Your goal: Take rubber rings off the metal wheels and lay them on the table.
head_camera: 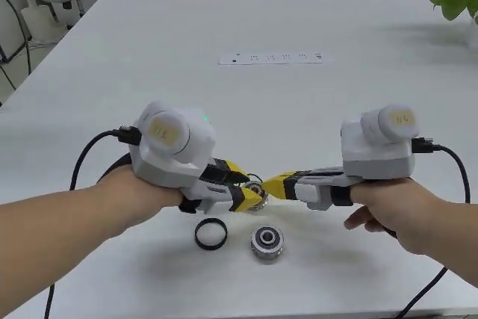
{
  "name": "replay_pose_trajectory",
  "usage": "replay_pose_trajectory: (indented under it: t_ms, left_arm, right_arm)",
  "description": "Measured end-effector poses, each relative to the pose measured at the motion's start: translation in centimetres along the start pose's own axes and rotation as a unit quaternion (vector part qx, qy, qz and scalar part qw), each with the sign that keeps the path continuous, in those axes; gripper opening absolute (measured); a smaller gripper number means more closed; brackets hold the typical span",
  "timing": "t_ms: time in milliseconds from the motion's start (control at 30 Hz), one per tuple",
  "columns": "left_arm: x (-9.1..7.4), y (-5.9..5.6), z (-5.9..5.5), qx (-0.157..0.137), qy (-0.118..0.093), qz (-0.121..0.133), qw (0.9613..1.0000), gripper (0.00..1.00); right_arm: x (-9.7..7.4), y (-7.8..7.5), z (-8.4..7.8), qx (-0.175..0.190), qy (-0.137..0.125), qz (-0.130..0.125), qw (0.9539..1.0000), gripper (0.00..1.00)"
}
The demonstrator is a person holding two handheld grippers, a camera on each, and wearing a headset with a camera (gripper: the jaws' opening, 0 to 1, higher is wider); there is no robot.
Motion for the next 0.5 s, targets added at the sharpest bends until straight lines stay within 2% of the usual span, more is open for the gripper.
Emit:
replay_pose_trajectory:
  t_ms: [67,233,300,500]
  left_arm:
    - [-0.6,0.2,0.2,-0.008,-0.010,0.000,0.9999,0.26]
    - [-2.2,0.3,0.7,-0.014,-0.027,0.003,0.9995,0.27]
    - [-2.6,0.6,0.8,-0.017,-0.034,0.004,0.9993,0.28]
    - [-4.5,0.4,1.1,-0.032,-0.051,0.010,0.9981,0.35]
  right_arm:
    - [-0.1,0.3,0.3,0.004,-0.006,0.003,1.0000,0.00]
    - [-0.3,0.7,0.8,0.011,-0.023,0.013,0.9996,0.00]
    - [-0.3,0.9,0.9,0.014,-0.025,0.015,0.9995,0.00]
    - [-0.2,1.7,1.0,0.010,-0.026,0.021,0.9994,0.00]
Point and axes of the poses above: the centre of the closed fingertips' face, and the gripper's own axes: x roughly forward along the fingers, y roughly to its left, z roughly out of its top, the point moved 9 cm from there along -x, roughly backward along the fingers, and after that the axes turned 13 degrees about z, right-handed, at the moved point
